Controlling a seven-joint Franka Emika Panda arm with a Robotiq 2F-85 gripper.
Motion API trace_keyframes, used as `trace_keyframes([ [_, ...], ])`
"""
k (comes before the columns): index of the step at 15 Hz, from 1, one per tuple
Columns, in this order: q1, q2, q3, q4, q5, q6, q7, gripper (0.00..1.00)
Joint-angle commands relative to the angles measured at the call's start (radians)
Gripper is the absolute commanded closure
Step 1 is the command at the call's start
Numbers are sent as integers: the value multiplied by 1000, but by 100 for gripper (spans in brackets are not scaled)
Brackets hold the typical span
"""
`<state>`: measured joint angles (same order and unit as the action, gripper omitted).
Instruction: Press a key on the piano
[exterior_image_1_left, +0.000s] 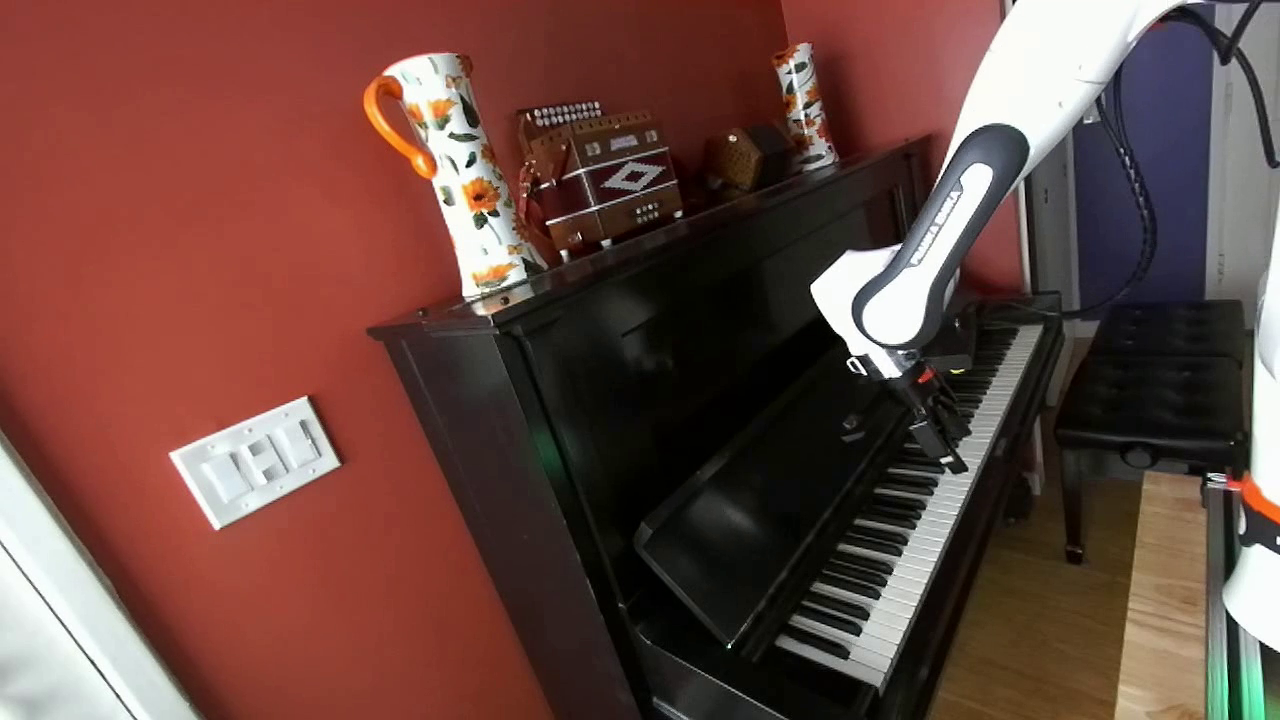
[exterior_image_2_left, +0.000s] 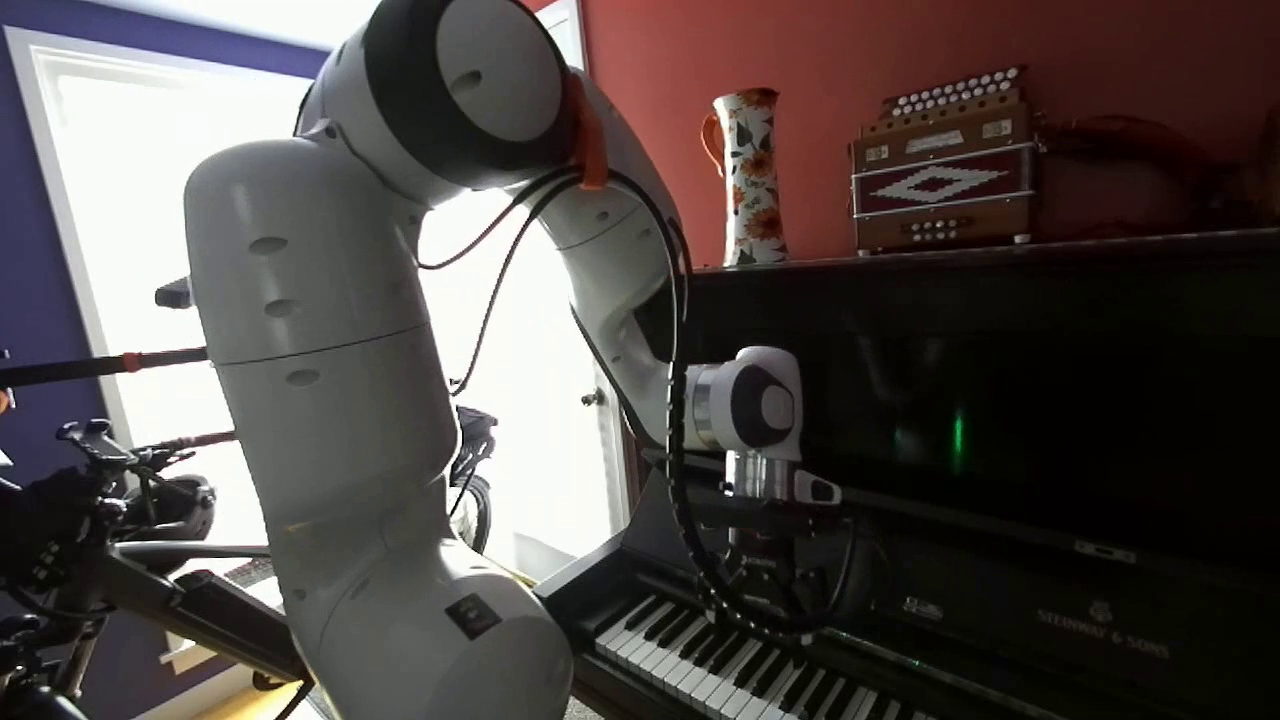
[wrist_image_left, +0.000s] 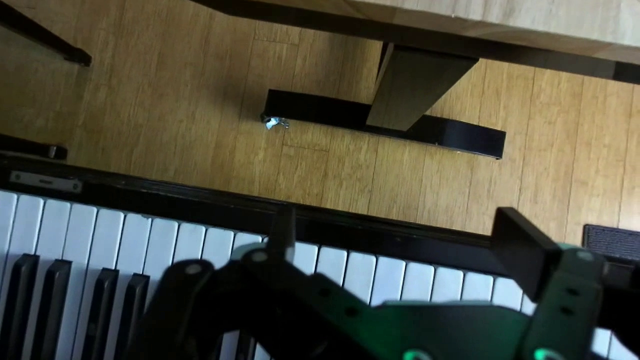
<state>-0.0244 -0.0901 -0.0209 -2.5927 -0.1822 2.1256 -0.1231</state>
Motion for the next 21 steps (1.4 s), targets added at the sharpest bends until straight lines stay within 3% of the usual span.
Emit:
trace_keyframes([
  [1,-24,52,-36,-43,29,136,-60,5],
  [2,-29,68,-43,-48,31,170,-66,26],
  [4,-39,99,-53,-57,46,245,-79,30],
  [13,-73,241,-57,-50,159,476,-160,99],
  [21,-118,314,-43,-41,188,588,-190,100],
])
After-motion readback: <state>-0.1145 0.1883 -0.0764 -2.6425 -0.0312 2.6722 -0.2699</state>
